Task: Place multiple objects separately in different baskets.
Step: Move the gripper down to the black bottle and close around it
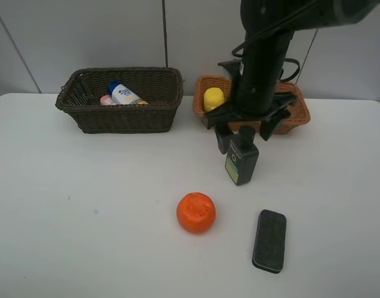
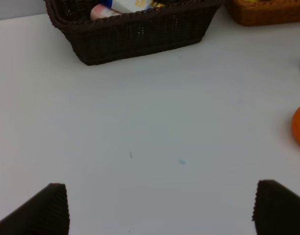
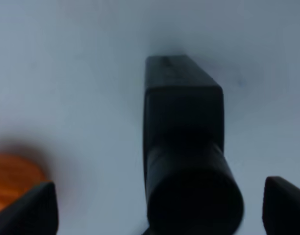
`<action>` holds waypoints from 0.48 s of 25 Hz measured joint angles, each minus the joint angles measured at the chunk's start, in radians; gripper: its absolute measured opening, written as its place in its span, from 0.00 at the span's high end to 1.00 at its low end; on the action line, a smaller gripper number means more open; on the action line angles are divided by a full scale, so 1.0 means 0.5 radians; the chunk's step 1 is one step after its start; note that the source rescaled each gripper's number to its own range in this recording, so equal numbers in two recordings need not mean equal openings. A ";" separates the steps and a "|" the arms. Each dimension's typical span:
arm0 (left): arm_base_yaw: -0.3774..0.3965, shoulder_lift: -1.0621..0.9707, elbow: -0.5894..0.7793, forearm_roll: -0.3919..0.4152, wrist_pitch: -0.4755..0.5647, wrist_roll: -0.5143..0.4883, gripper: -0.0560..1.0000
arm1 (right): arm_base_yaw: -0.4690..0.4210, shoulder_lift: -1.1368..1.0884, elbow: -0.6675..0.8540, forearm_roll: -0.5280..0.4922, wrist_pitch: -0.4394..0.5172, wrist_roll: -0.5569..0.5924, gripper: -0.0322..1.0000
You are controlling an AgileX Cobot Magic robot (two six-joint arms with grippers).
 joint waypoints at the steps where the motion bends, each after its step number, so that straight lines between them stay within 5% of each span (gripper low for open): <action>1: 0.000 0.000 0.000 0.000 0.000 0.000 0.02 | 0.000 0.043 0.000 -0.017 -0.020 0.000 0.02; 9: 0.000 0.000 0.000 -0.001 0.000 0.000 0.02 | 0.000 0.224 0.003 -0.077 -0.128 -0.010 0.04; 12: 0.000 0.000 0.000 -0.001 0.000 0.000 0.02 | 0.000 0.224 0.000 -0.077 -0.153 -0.022 0.34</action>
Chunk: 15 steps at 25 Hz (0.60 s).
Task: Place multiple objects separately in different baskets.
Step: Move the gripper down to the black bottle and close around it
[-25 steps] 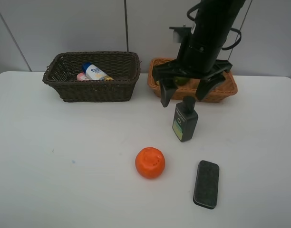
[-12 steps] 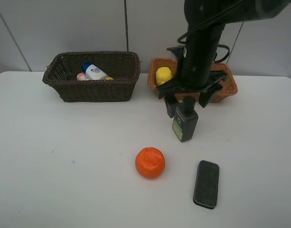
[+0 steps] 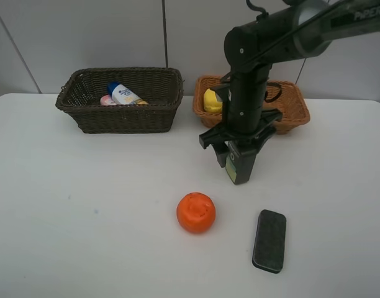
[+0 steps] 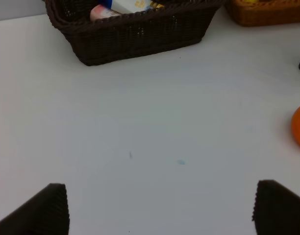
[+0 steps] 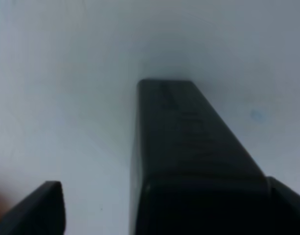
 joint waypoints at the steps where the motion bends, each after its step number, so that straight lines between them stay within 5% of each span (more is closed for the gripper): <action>1: 0.000 0.000 0.000 0.000 0.000 0.000 0.02 | 0.000 0.000 -0.002 0.000 0.000 0.000 0.51; 3: 0.000 0.000 0.000 0.000 0.000 0.000 0.02 | -0.002 0.002 -0.004 -0.024 0.000 0.000 0.88; 4: 0.000 0.000 0.000 0.000 0.000 0.000 0.02 | -0.004 0.002 -0.004 -0.022 0.003 0.000 0.97; 15: 0.000 0.000 0.000 0.000 0.000 0.000 0.02 | -0.004 -0.228 -0.144 0.002 0.058 -0.002 0.96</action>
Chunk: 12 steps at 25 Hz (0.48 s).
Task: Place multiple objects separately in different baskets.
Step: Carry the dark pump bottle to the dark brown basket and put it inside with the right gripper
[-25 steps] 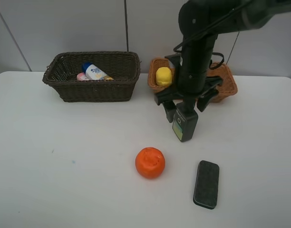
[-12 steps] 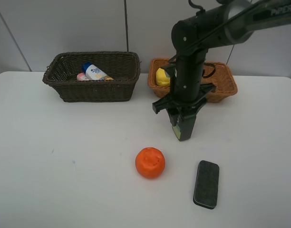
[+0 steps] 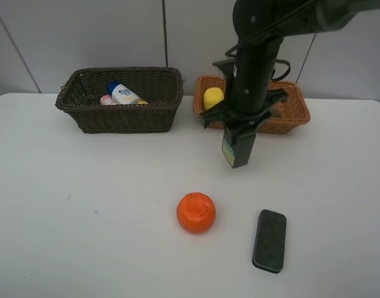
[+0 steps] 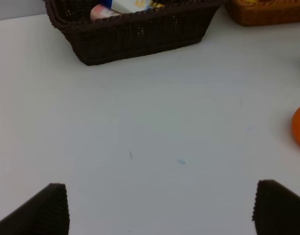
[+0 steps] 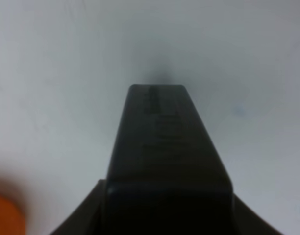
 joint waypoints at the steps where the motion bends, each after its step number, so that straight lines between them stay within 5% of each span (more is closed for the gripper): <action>1: 0.000 0.000 0.000 0.000 0.000 0.000 0.02 | 0.000 -0.063 -0.071 0.002 -0.045 0.000 0.96; 5: 0.000 0.000 0.000 0.000 0.000 0.000 0.02 | 0.000 -0.179 -0.333 0.149 -0.388 -0.075 0.96; 12: 0.000 0.000 0.000 0.000 0.000 0.000 0.02 | 0.004 0.019 -0.404 0.747 -1.469 -0.434 0.96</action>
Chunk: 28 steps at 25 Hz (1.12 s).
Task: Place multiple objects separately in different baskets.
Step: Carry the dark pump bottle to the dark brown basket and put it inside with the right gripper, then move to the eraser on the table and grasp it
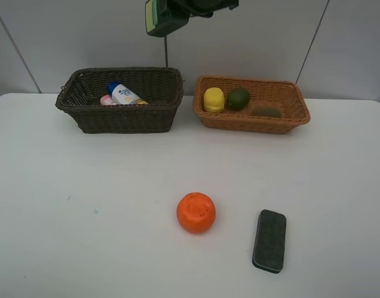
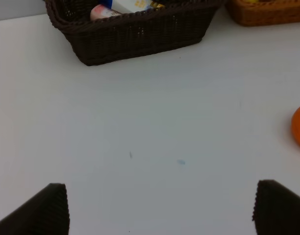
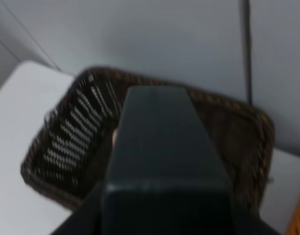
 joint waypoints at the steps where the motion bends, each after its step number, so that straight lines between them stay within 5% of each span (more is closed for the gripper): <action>1: 0.000 0.000 0.000 0.000 0.000 0.000 0.02 | 0.000 0.053 0.000 0.037 -0.136 -0.014 0.96; 5: 0.000 0.000 0.000 0.000 0.000 0.000 0.02 | 0.000 0.309 0.000 0.079 -0.481 -0.032 0.96; 10: 0.000 0.000 0.000 0.000 0.000 0.000 0.02 | 0.000 0.541 0.000 0.095 -0.565 -0.032 0.95; 12: 0.000 0.000 0.000 0.000 0.000 0.000 0.02 | 0.000 0.587 0.000 0.103 -0.596 -0.032 0.77; 15: 0.000 0.000 0.000 0.000 0.000 0.000 0.02 | 0.000 0.605 0.000 0.111 -0.636 -0.032 0.29; 18: 0.000 0.000 0.000 0.000 0.000 0.000 0.02 | 0.000 0.605 0.000 0.112 -0.615 -0.032 0.13; 22: 0.000 0.000 0.000 0.000 0.000 0.000 0.02 | 0.000 0.545 0.000 0.120 -0.330 -0.032 0.09; 28: 0.000 0.000 0.000 0.000 0.000 0.000 0.02 | -0.006 0.185 -0.004 0.105 0.537 -0.007 0.09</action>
